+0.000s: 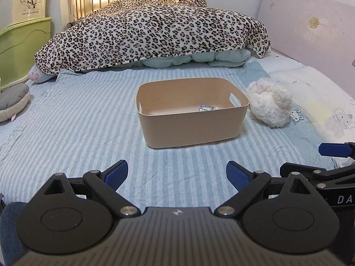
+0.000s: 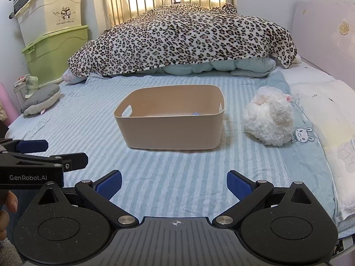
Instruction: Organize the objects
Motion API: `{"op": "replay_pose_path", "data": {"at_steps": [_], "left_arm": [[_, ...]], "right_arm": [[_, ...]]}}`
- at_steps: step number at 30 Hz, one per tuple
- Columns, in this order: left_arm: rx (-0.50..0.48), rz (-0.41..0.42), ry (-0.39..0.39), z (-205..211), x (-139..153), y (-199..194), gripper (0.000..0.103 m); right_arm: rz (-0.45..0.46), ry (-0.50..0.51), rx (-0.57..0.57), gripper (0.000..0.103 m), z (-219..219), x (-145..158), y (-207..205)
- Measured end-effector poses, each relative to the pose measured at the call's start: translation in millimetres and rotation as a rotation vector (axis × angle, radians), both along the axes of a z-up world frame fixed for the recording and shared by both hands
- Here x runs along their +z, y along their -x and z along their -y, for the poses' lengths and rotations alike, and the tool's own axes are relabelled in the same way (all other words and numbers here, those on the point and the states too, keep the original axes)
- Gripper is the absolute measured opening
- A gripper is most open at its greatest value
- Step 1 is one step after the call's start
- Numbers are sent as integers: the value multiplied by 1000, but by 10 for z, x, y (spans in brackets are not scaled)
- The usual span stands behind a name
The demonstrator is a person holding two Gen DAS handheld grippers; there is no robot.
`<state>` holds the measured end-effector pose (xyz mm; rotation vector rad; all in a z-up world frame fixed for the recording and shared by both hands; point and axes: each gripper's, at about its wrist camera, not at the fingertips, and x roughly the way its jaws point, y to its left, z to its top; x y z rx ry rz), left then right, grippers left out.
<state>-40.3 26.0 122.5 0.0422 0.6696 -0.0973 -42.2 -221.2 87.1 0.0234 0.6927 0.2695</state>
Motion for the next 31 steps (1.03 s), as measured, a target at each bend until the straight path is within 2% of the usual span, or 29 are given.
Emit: {"op": "replay_pose_path", "data": {"at_steps": [12, 31], "left_arm": [[-14, 4, -6, 16, -8, 64, 95], [2, -19, 31, -48, -19, 27, 95]], "right_arm": [[1, -4, 1, 103, -5, 38, 39], [-20, -10, 2, 103, -38, 19, 16]]}}
